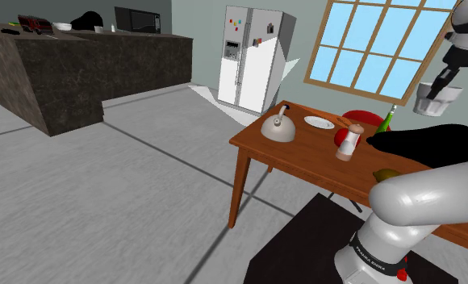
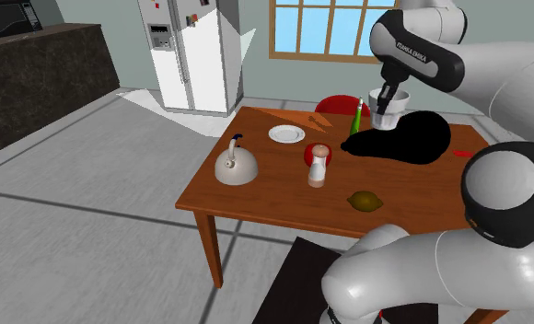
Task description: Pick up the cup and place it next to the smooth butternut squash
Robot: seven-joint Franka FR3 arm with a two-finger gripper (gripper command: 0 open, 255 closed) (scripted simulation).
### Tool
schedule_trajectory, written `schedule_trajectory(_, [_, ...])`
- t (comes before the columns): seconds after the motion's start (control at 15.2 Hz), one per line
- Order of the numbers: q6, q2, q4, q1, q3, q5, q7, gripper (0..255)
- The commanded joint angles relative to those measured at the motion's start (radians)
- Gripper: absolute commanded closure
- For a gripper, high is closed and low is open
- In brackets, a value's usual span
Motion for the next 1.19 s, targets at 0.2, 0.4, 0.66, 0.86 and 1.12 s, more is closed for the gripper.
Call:
schedule_trajectory(0.2, [0.012, 0.028, 0.07, 0.008, -0.125, -0.018, -0.125, 255])
schedule_trajectory(0.4, [0.016, 0.056, 0.129, 0.027, -0.21, -0.02, -0.203, 255])
schedule_trajectory(0.66, [0.021, 0.104, 0.224, 0.075, -0.346, -0.008, -0.311, 255])
schedule_trajectory(0.86, [0.022, 0.146, 0.31, 0.142, -0.475, 0.011, -0.394, 255])
schedule_trajectory(1.12, [0.011, 0.19, 0.448, 0.298, -0.702, 0.036, -0.5, 255])
